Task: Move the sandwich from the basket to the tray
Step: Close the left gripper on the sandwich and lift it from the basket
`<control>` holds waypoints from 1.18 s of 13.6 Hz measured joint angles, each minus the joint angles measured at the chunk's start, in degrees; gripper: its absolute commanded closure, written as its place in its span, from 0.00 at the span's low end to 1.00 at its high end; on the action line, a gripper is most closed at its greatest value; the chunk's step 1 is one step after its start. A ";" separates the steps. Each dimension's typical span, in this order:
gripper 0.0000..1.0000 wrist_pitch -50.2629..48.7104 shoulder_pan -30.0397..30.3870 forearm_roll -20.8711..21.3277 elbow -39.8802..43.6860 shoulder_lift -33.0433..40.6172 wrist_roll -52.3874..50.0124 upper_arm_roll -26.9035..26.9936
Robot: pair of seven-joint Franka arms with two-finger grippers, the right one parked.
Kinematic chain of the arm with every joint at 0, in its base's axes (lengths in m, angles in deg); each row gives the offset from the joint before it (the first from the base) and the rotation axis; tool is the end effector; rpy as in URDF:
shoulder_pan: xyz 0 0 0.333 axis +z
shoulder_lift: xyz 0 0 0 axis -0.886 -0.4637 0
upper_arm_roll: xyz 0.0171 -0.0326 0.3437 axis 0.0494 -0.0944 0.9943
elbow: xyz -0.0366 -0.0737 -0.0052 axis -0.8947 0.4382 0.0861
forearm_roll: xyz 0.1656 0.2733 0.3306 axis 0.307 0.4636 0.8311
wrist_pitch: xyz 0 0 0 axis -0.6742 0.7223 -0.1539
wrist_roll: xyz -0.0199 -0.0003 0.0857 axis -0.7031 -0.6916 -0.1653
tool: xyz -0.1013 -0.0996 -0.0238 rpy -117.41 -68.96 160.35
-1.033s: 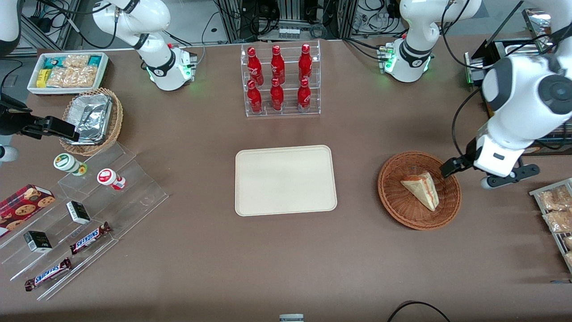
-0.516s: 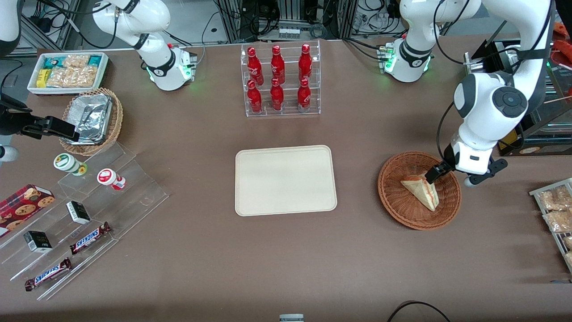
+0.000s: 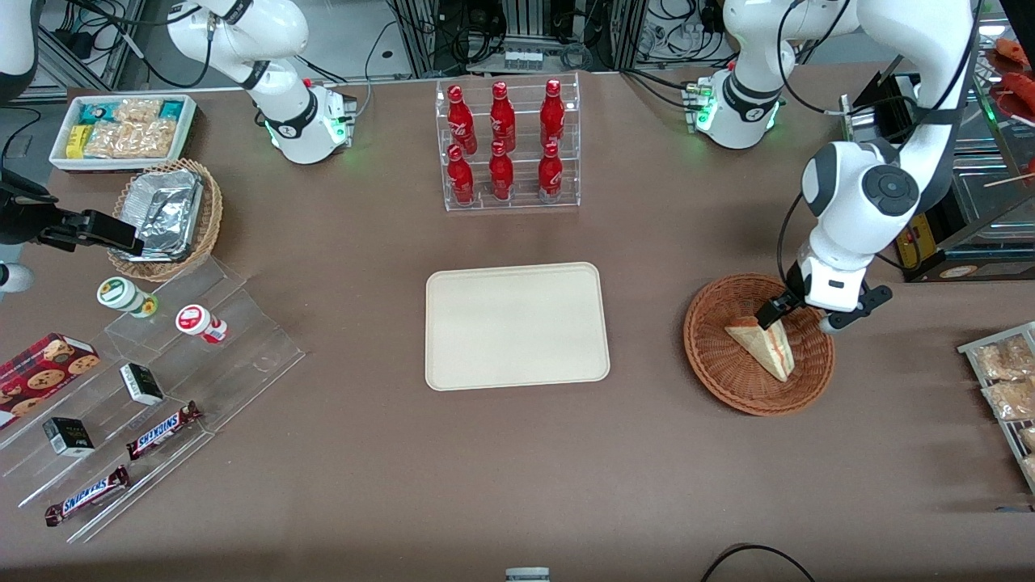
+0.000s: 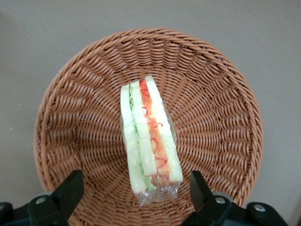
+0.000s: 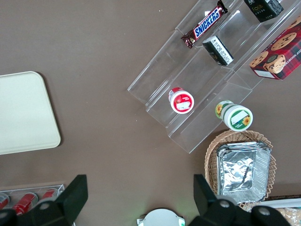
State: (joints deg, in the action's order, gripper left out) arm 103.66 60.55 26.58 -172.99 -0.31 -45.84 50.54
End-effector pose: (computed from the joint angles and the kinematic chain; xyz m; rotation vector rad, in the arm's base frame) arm 0.5693 -0.0522 0.2311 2.9846 0.7858 0.2315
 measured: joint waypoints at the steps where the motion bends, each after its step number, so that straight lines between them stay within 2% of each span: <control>1: 0.00 1.42 0.00 0.00 -0.01 -0.92 -0.97 -0.01; 7: 0.00 4.44 -0.01 0.00 -0.01 -4.29 -3.16 -0.07; 8: 0.03 4.82 -0.01 0.00 -0.01 -4.60 -3.17 -0.07; 9: 0.23 5.15 -0.01 0.00 -0.01 -4.94 -3.19 -0.09; 11: 0.78 5.54 -0.01 0.00 0.00 -5.41 -3.40 -0.13; 12: 1.00 5.67 -0.01 -0.01 0.04 -5.43 -4.08 -0.14; 16: 1.00 5.87 -0.04 -0.01 1.12 -5.43 -6.60 -1.32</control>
State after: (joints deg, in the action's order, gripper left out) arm 109.53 60.51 26.57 -171.87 -5.73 -52.44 49.23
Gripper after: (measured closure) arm 0.573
